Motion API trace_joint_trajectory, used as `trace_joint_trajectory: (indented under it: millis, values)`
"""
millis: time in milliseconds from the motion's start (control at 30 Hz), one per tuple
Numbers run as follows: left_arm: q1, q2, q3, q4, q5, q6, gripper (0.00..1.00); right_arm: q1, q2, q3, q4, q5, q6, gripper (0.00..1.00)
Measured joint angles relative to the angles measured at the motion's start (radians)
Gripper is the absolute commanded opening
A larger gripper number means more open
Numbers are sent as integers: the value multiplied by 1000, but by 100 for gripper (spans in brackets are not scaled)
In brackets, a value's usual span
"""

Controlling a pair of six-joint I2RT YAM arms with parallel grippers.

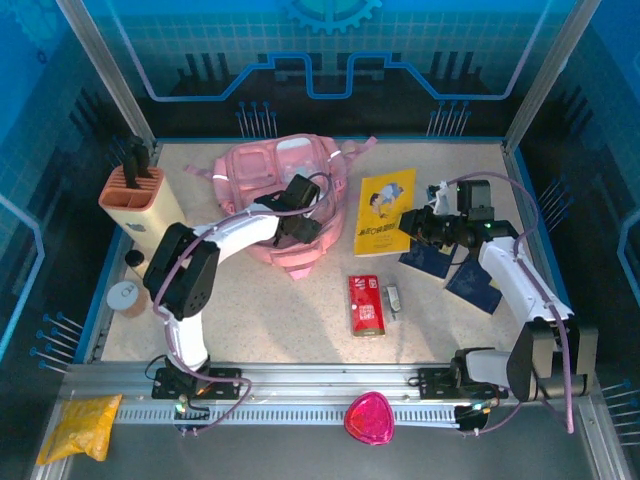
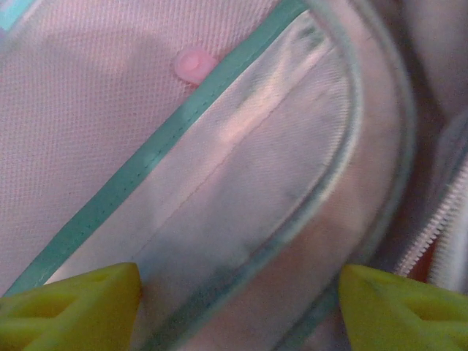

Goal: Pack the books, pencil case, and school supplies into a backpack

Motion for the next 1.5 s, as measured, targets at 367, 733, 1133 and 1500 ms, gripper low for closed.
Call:
trace_joint_trajectory:
  millis: [367,733,1133,1500]
  values:
    - [47,58,48,21,-16,89,22,-3,30,0,34,-15,15,17]
    - [50,33,85,-31,9,38,0,-5,33,0,32,-14,7,18]
    - [50,-102,239,-224,54,-73,0,12,75,0,42,-36,8,16]
    - [56,-102,436,-343,55,-99,0,145,131,-6,135,-47,81,16]
